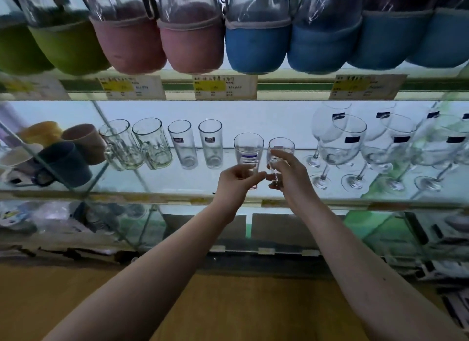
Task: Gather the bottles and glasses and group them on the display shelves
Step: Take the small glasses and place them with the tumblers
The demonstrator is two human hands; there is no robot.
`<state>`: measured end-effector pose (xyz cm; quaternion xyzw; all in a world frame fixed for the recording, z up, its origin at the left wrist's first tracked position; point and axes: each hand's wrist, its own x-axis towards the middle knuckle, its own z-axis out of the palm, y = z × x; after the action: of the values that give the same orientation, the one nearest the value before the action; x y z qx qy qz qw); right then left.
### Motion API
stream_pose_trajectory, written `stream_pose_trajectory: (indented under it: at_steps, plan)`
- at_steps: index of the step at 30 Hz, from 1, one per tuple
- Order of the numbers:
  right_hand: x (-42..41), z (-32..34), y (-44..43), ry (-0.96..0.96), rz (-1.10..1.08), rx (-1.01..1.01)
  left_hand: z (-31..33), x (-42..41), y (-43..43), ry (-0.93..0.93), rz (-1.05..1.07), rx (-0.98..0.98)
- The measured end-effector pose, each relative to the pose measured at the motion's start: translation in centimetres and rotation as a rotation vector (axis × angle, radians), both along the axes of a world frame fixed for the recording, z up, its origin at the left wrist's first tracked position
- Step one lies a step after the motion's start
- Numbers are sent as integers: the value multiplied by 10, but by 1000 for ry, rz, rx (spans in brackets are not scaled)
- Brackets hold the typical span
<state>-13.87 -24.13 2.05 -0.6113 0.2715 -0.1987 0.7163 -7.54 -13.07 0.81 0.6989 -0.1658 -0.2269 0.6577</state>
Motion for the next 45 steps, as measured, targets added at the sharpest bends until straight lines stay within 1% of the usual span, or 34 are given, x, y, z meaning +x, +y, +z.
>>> stream_pose_trajectory:
  at_steps: [3, 5, 8, 11, 14, 19, 26, 34, 45]
  plan:
    - [1, -8, -3, 22, -11, -61, -4, 5, -4, 56, 49, -20]
    - [2, -15, -4, 28, -21, -78, -10, 9, -7, 53, 73, -13]
    - [4, -25, -7, 15, -78, -77, -18, 14, -11, 28, 91, 39]
    - [7, -35, -13, 6, -144, -125, -26, 19, -16, 20, 98, 79]
    - [7, -40, -19, -1, -167, -178, -33, 23, -18, -9, 122, 112]
    - [11, -54, -29, 7, -212, -204, -43, 33, -26, -63, 167, 178]
    - [17, -71, -46, 103, -272, -291, -49, 44, -35, -121, 164, 256]
    - [19, -82, -50, 179, -272, -381, -59, 50, -37, -157, 144, 315]
    - [27, -85, -49, 201, -247, -429, -64, 56, -37, -211, 117, 352]
